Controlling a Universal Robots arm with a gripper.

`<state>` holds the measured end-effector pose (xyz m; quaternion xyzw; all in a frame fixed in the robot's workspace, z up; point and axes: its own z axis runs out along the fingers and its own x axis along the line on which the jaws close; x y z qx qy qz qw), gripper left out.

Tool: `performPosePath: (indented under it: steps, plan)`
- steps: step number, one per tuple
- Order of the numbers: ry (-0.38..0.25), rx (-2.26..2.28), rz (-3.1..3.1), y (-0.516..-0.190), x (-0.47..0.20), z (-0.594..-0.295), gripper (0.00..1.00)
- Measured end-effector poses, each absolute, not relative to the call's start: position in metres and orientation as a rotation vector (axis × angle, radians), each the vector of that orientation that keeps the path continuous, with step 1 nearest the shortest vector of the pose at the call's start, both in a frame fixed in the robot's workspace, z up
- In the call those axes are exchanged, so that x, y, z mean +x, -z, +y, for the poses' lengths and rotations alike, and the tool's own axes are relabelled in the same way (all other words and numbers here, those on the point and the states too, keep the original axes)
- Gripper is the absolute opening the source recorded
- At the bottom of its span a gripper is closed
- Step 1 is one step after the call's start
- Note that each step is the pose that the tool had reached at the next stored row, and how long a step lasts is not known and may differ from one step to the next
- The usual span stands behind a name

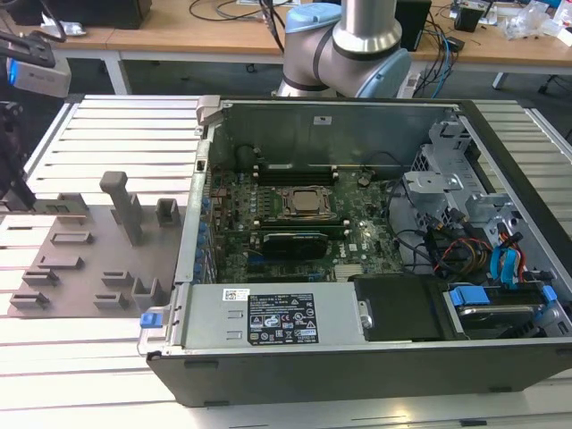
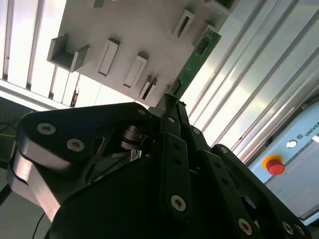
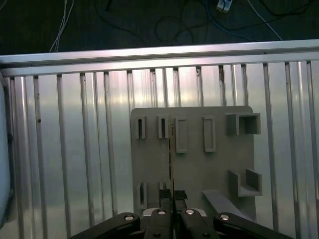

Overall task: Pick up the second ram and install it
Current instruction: 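Pick up the second ram and move it above second insertion slot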

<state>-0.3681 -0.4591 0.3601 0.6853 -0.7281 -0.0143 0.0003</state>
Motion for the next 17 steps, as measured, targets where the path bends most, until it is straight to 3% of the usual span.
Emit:
performPosePath:
  steps: [8, 14, 17]
  plan:
    - [0.045, 2.153, -2.287, -0.385, -0.368, -0.459, 0.13]
    - [0.045, 2.153, -2.287, -0.423, -0.368, -0.459, 0.13]
    - [0.045, 2.153, -2.287, -0.424, -0.368, -0.459, 0.13]
